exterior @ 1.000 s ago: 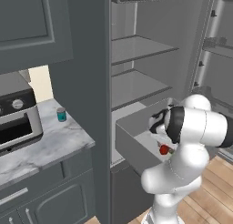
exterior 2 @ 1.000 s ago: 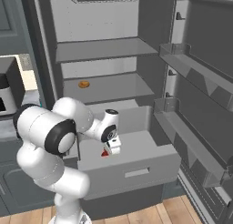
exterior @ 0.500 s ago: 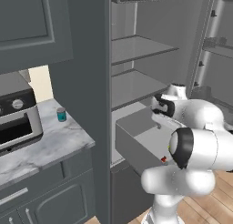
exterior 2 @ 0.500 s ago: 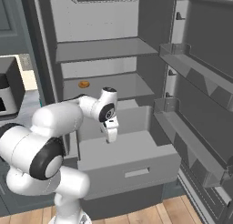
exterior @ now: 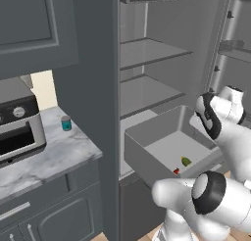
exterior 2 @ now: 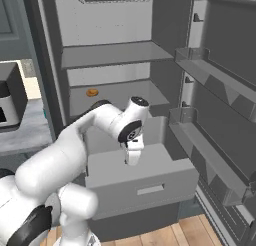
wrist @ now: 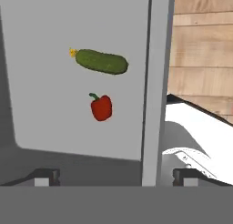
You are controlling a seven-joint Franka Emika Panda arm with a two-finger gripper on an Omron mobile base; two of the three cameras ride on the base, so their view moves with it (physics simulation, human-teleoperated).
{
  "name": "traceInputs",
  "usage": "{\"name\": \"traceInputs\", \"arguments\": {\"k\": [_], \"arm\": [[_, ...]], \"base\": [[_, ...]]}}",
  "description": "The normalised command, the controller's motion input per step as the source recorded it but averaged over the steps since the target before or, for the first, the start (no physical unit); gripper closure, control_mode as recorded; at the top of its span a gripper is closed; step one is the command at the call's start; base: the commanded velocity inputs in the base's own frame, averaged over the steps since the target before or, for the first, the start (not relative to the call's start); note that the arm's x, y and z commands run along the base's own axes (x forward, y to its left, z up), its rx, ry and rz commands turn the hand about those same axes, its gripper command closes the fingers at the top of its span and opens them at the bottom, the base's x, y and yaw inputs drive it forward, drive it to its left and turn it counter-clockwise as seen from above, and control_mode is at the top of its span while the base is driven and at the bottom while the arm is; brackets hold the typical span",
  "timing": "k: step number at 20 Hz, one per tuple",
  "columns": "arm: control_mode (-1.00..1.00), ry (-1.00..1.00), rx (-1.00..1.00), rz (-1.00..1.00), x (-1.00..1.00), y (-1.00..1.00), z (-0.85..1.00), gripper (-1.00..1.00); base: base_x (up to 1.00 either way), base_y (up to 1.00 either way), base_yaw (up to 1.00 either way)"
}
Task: Place the cucumber and bell pepper inside the fridge drawer. Close the drawer after placing the vegetables.
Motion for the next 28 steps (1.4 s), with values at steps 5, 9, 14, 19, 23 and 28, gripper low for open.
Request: {"name": "traceInputs", "arguments": {"k": [5,9,14,19,23,28], "arm": [[-1.0,-0.12,0.19,-0.1,-0.99,-0.87,-0.01,-1.0],[-1.0,-0.07,0.04,-0.03,-0.54,-0.39,-0.33,-1.0],[-1.0,-0.06,0.0,0.0,-0.12,-0.24,-0.52,-1.0],[-1.0,-0.06,0.03,0.0,0.0,-0.36,-0.58,-1.0],[-1.0,-0.07,0.1,0.0,0.07,-0.38,-0.49,-1.0],[-1.0,-0.06,0.15,0.02,0.27,-0.18,-0.38,-1.0]], "base": [[0.0,0.0,0.0],[0.0,0.0,0.0],[0.0,0.0,0.0],[0.0,0.0,0.0],[0.0,0.0,0.0],[0.0,0.0,0.0]]}}
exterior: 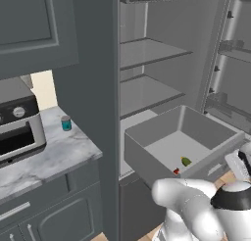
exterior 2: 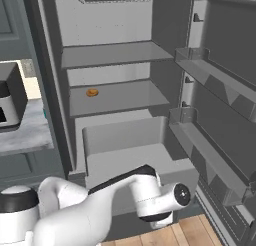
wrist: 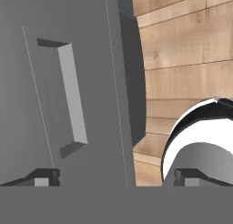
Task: Place the cucumber and bell pepper inside the fridge drawer. Close the drawer after placing the vegetables.
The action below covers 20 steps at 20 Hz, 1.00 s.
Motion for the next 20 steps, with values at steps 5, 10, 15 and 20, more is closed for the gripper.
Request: {"name": "traceInputs", "arguments": {"k": [5,10,15,20], "arm": [[-1.0,0.0,0.16,0.03,0.69,0.02,-0.05,-1.0],[-1.0,0.0,0.17,0.02,0.63,0.0,-0.08,-1.0],[-1.0,-0.05,0.18,0.0,0.58,0.08,-0.06,-1.0],[-1.0,-0.1,0.17,0.0,0.54,0.3,0.07,-1.0]], "base": [[0.0,0.0,0.0],[0.0,0.0,0.0],[0.0,0.0,0.0],[0.0,0.0,0.0]]}}
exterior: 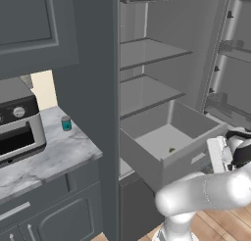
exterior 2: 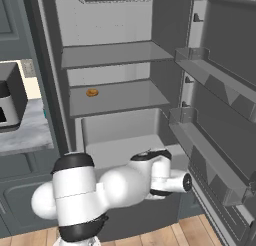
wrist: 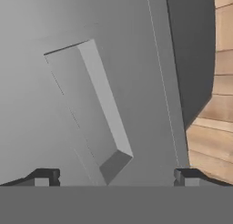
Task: Place the cucumber and bell pepper inside the fridge drawer. Close the drawer after placing the vegetables.
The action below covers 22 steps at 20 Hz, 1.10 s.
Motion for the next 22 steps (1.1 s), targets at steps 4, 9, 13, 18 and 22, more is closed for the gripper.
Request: {"name": "traceInputs", "arguments": {"k": [4,9,13,18,22], "arm": [[-1.0,-0.07,0.11,0.0,0.51,0.45,0.02,-1.0],[-1.0,-0.03,0.05,0.0,0.53,0.67,0.0,-1.0],[-1.0,0.0,0.0,0.0,0.41,0.7,0.0,-1.0],[-1.0,0.0,0.0,-0.03,0.39,0.62,0.01,-1.0],[-1.0,0.0,0.0,-0.09,0.33,0.7,0.06,-1.0]], "base": [[0.0,0.0,0.0],[0.0,0.0,0.0],[0.0,0.0,0.0],[0.0,0.0,0.0],[0.0,0.0,0.0]]}}
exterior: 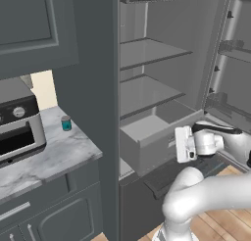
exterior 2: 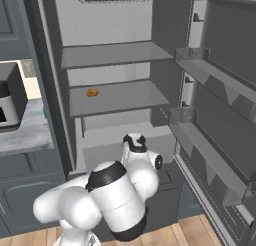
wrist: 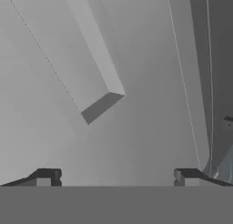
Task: Place the cucumber and bell pepper inside the fridge drawer. Close the drawer after placing the vegetables.
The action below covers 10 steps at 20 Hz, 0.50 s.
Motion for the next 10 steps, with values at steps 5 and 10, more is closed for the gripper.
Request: {"name": "traceInputs", "arguments": {"k": [5,10], "arm": [[-1.0,0.0,0.0,-0.1,0.23,0.62,0.1,-1.0],[-1.0,0.0,0.0,-0.09,0.23,0.53,0.16,-1.0]], "base": [[0.0,0.0,0.0],[0.0,0.0,0.0]]}}
